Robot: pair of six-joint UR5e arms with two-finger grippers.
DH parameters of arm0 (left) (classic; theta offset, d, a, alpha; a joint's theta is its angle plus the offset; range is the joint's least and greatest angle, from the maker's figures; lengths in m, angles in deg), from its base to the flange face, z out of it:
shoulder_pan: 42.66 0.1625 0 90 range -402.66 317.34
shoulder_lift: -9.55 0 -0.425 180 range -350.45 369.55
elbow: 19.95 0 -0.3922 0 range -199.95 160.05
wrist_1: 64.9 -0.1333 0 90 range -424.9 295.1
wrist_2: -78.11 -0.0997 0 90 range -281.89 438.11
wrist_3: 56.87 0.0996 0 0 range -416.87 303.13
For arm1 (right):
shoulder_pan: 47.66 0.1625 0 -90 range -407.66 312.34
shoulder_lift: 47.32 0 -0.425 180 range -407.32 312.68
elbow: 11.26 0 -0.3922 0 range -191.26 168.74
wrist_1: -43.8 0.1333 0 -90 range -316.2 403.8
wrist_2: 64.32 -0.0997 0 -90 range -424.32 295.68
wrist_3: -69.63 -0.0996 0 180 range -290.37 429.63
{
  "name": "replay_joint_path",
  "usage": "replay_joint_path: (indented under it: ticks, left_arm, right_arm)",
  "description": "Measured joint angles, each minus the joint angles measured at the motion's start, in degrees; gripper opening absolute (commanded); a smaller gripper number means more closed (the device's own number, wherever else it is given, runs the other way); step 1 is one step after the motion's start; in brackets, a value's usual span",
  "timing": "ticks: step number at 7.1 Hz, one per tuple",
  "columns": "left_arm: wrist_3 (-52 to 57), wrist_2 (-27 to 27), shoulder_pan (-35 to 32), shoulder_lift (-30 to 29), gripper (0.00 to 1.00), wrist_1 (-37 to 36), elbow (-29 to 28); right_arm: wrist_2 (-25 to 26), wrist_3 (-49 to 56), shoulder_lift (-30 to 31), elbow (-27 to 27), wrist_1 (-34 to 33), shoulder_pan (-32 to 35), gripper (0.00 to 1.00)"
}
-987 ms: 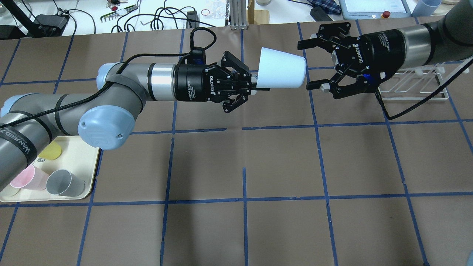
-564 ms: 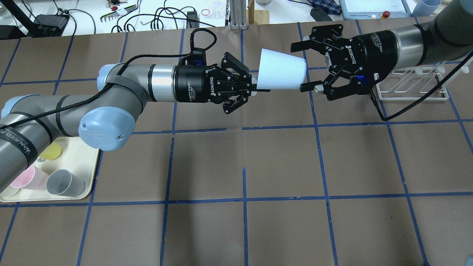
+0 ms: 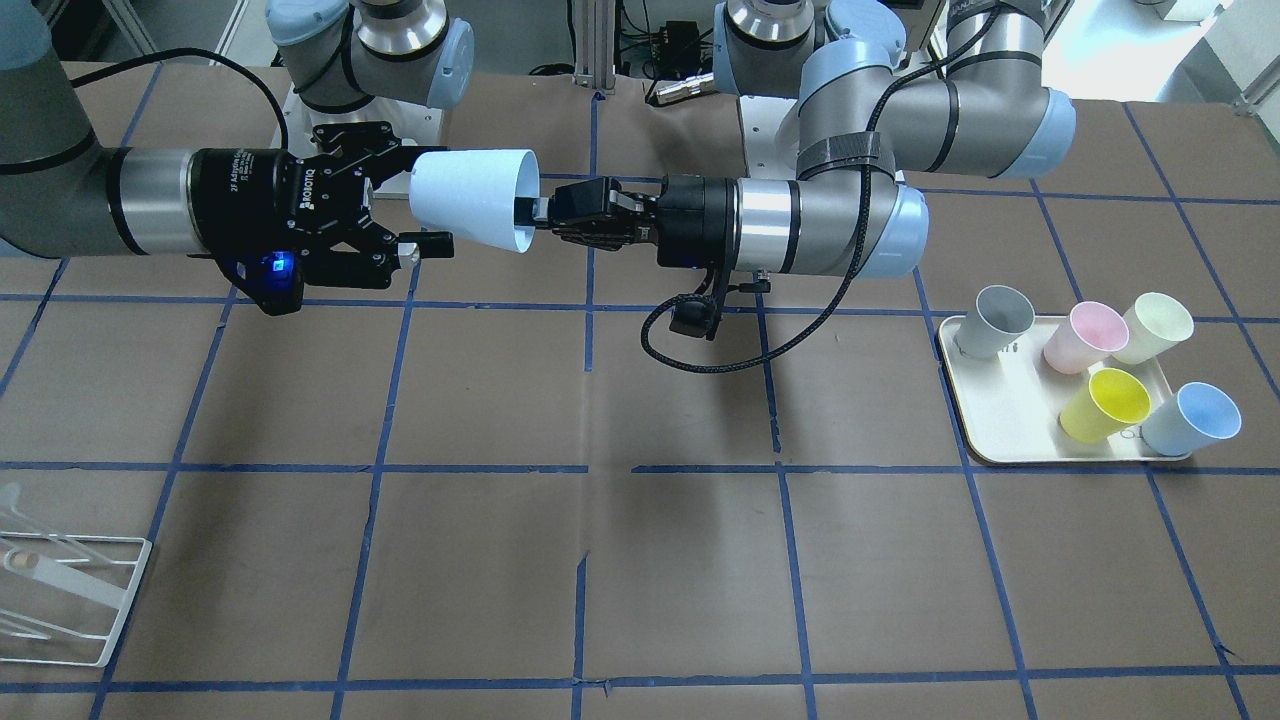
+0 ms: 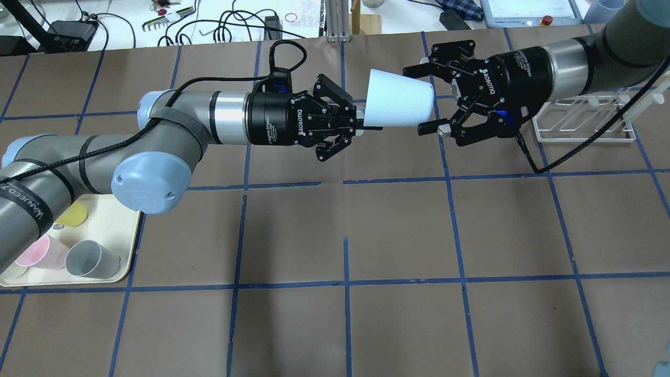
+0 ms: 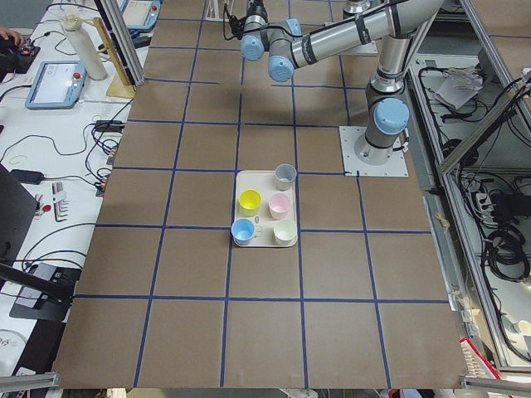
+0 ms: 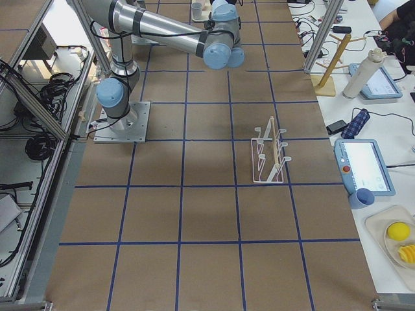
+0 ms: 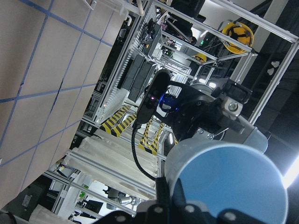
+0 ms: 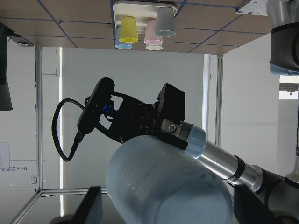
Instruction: Transfer IKEA cup to right arm and place on rack
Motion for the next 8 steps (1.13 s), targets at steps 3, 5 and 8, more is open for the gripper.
replay_joint_path:
  ticks: [3,5,8]
  left_arm:
    - [0.0,0.0,0.0,0.0,0.0,-0.1,0.0]
    - [0.0,-0.1,0.0,0.0,0.0,-0.1,0.0]
    - [0.0,-0.1,0.0,0.1,0.0,-0.1,0.0]
  right_arm:
    - [0.2,0.0,-0.3,0.0,-0.2,0.3,0.85]
    - [0.4,0.0,-1.0,-0.1,-0.3,0.3,0.69]
    - [0.5,0.0,-1.2,-0.7,-0.3,0.1,0.61]
